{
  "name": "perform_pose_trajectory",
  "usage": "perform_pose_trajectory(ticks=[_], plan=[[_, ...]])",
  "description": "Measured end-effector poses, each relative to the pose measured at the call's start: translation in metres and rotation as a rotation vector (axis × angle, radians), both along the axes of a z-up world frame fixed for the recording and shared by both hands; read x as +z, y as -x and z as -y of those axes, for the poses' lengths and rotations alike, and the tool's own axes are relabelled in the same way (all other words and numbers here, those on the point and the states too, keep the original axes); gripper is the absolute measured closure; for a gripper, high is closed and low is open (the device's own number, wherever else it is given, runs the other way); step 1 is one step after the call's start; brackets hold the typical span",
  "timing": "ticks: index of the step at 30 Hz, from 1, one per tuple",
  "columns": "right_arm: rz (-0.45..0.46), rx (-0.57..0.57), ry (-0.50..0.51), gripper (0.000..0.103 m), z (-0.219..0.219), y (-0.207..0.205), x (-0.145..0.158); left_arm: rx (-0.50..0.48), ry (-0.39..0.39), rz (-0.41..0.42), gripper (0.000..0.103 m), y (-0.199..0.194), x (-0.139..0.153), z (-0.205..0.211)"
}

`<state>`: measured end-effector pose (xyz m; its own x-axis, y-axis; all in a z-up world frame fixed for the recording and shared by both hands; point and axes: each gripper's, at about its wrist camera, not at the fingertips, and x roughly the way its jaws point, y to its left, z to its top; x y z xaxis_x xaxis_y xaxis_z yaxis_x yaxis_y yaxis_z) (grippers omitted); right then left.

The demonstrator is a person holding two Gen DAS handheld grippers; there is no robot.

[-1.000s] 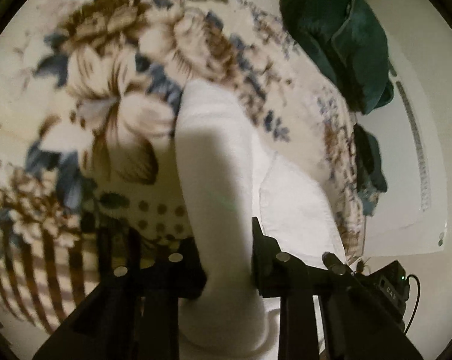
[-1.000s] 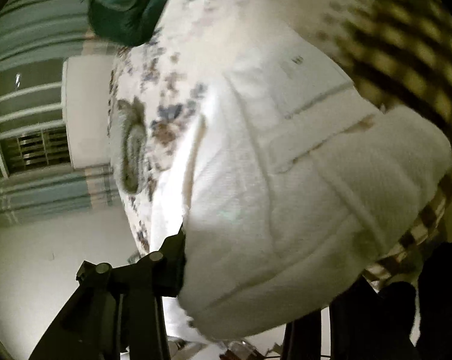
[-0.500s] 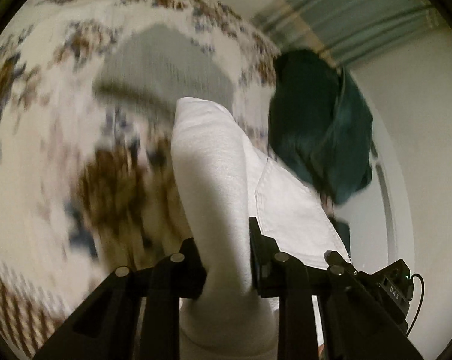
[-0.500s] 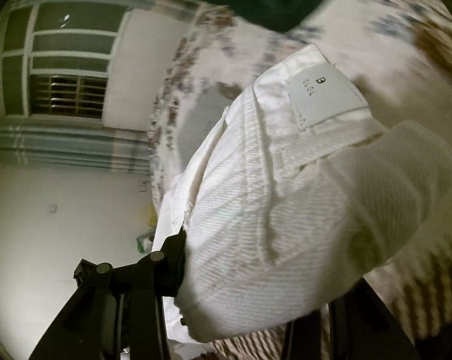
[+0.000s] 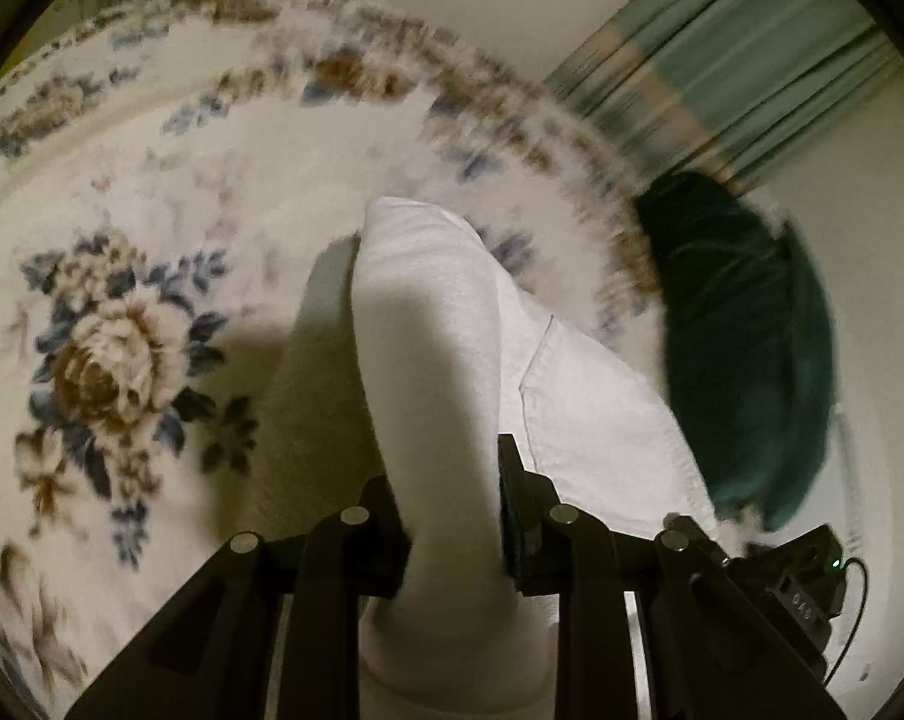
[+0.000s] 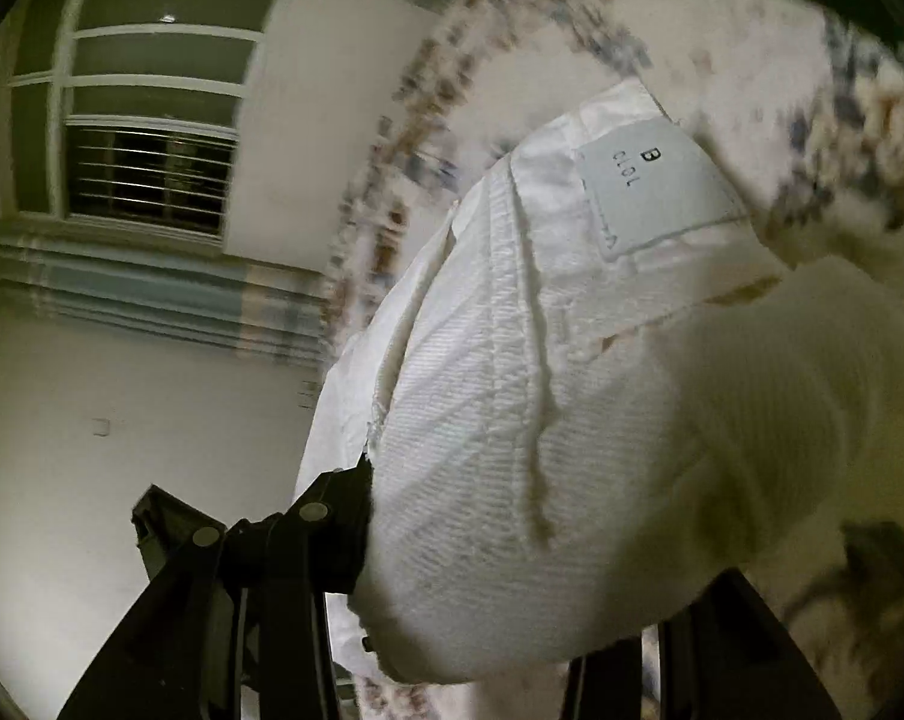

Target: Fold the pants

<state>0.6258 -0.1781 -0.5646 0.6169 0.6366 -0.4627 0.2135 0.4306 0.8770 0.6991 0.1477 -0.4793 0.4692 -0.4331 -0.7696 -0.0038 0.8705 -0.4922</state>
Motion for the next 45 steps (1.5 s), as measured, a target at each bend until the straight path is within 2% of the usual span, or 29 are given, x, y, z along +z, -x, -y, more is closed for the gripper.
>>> perform_pose_trajectory(ticks=[2, 5, 8, 9, 12, 14, 16, 17, 18, 20, 21, 22, 25, 28, 37, 45], plan=[[-0.047, 0.014, 0.016, 0.058, -0.005, -0.006, -0.029, -0.021, -0.021, -0.035, 0.080, -0.006, -0.028, -0.004], [-0.091, 0.036, -0.001, 0.053, 0.002, 0.001, -0.049, -0.048, -0.015, -0.027, 0.075, 0.006, -0.036, -0.008], [-0.153, 0.070, 0.020, 0.046, 0.008, 0.013, -0.050, -0.056, -0.028, -0.049, 0.070, 0.024, -0.032, -0.008], [-0.181, 0.076, 0.050, 0.041, 0.009, 0.019, -0.047, -0.052, -0.044, -0.055, 0.068, 0.028, -0.030, -0.009], [-0.216, 0.087, 0.167, 0.041, 0.012, 0.033, -0.031, -0.011, -0.117, -0.065, 0.068, 0.040, -0.015, -0.011], [-0.204, 0.094, 0.274, 0.039, 0.011, 0.042, -0.008, 0.017, -0.188, -0.058, 0.069, 0.049, 0.004, -0.008], [-0.188, 0.104, 0.435, 0.031, 0.005, 0.049, 0.021, 0.030, -0.252, -0.028, 0.070, 0.060, 0.021, -0.004], [-0.177, 0.106, 0.500, 0.018, 0.000, 0.052, 0.034, 0.042, -0.308, -0.007, 0.069, 0.070, 0.034, 0.000], [-0.165, 0.107, 0.582, 0.008, -0.005, 0.056, 0.048, 0.043, -0.331, -0.001, 0.064, 0.073, 0.039, 0.003], [-0.142, 0.107, 0.732, 0.004, -0.011, 0.067, 0.074, 0.036, -0.400, 0.022, 0.043, 0.091, 0.058, 0.013], [-0.133, 0.101, 0.809, 0.004, -0.015, 0.073, 0.087, 0.039, -0.445, 0.029, 0.014, 0.098, 0.065, 0.018], [-0.131, 0.093, 0.849, 0.003, -0.018, 0.067, 0.101, 0.036, -0.469, 0.036, 0.000, 0.102, 0.070, 0.021], [-0.116, 0.079, 0.949, 0.000, -0.017, 0.081, 0.134, 0.030, -0.554, 0.089, 0.000, 0.127, 0.094, 0.036], [-0.102, 0.065, 0.994, 0.000, -0.012, 0.103, 0.170, 0.040, -0.555, 0.106, 0.000, 0.147, 0.120, 0.044], [0.010, 0.033, 1.026, 0.000, 0.002, 0.201, 0.294, 0.085, -0.561, 0.199, 0.000, 0.245, 0.223, 0.071], [0.161, 0.034, 1.042, 0.000, 0.013, 0.318, 0.408, 0.111, -0.601, 0.316, 0.000, 0.358, 0.315, 0.101]])
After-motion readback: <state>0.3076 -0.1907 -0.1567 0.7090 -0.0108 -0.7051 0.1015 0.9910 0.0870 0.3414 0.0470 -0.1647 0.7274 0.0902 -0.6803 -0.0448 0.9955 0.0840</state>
